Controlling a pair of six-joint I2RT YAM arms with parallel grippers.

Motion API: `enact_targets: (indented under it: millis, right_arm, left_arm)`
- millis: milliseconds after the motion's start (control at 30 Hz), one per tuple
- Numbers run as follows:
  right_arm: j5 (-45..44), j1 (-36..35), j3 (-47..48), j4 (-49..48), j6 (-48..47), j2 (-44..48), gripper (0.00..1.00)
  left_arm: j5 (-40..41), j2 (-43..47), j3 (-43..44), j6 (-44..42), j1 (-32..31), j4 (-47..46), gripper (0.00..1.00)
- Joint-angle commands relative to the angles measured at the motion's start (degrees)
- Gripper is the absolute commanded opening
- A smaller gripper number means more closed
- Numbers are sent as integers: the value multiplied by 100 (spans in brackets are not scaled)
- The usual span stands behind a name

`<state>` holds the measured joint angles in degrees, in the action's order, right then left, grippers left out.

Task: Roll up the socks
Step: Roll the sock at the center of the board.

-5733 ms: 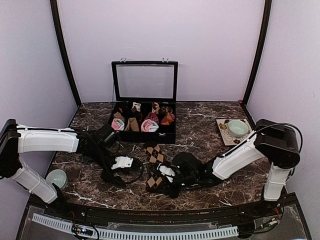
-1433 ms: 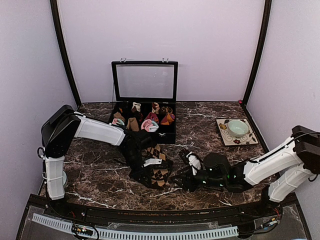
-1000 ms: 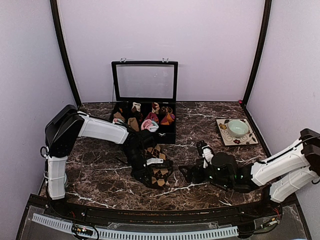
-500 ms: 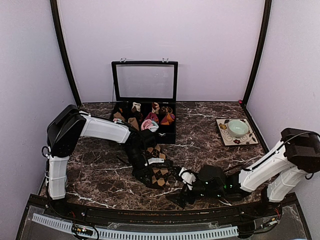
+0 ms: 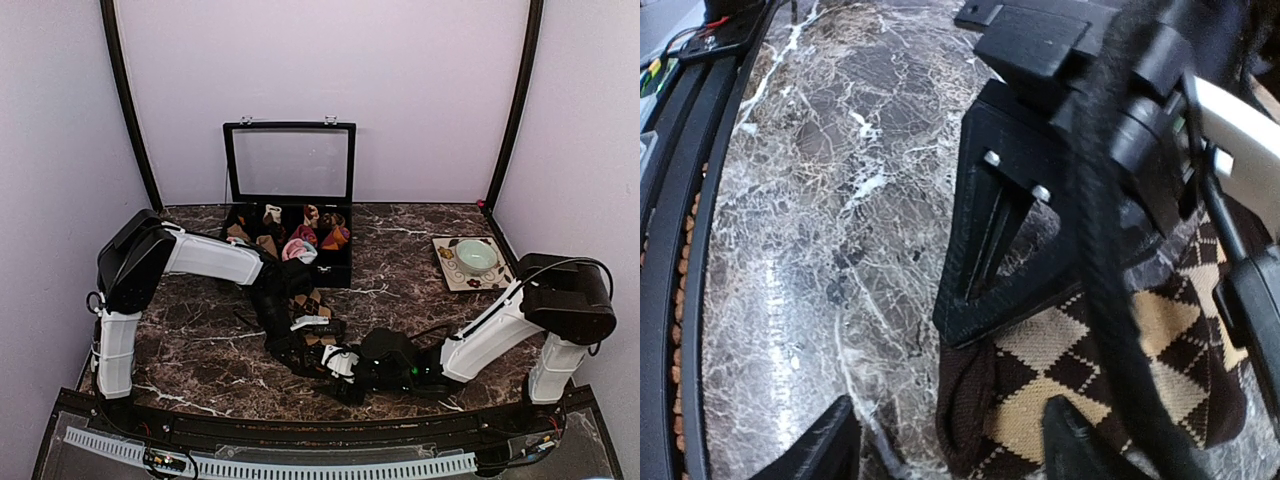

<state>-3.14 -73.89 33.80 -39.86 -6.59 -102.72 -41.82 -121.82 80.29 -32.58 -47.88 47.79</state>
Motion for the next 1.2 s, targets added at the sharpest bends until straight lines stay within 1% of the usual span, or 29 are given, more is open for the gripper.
enact_targets:
  millis: [0,100,133,167,200,233,300,333,433,533,600,700,833,1000,1033,1067,1100,1167]
  right_arm:
    - [27,12,236,-159,-251,-205,56]
    - [4,57,241,-243,-168,-365,50]
    - [41,79,238,-287,-137,-416,46]
    - [85,108,241,-310,-101,-444,42]
    - [124,137,251,-313,-73,-466,33]
    - [151,154,260,-310,-38,-480,28]
    - [148,202,266,-288,38,-490,21]
    - [137,212,245,-303,80,-480,19]
    - [109,226,161,-372,188,-419,16]
    - [203,227,139,-359,311,-407,15]
    - [257,231,137,-358,404,-415,12]
    - [339,235,84,-378,608,-387,7]
    - [438,229,-5,-207,925,-235,2]
    - [580,280,-168,17,1498,-100,0]
    - [651,299,-180,50,1609,-106,0]
    - [727,325,-203,58,1712,-105,0]
    - [796,345,-220,61,1808,-104,0]
    - [927,409,-261,44,2006,-115,0]
  left_arm:
    - [378,-242,-19,-94,-29,65,0]
    - [331,-235,6,-91,-29,92,0]
    - [304,-237,12,-91,-29,106,0]
    - [291,-237,22,-91,-28,120,0]
    - [284,-236,22,-96,-24,136,0]
    - [280,-234,22,-104,-27,153,1]
    - [287,-231,25,-127,-28,175,1]
    - [302,-226,24,-141,-22,182,1]
    - [354,-211,22,-118,-20,157,2]
    - [400,-193,34,-109,-20,127,5]
    - [421,-182,74,-117,-20,134,6]
    - [525,-113,65,-73,-20,92,13]
    - [703,176,-84,46,34,-132,20]
    - [889,906,-408,48,138,-575,25]
    - [910,1140,-550,-19,138,-745,32]
    - [910,1437,-709,-130,138,-889,34]
    - [908,1644,-842,-230,138,-1002,38]
    - [983,1957,-1066,-479,138,-1141,41]
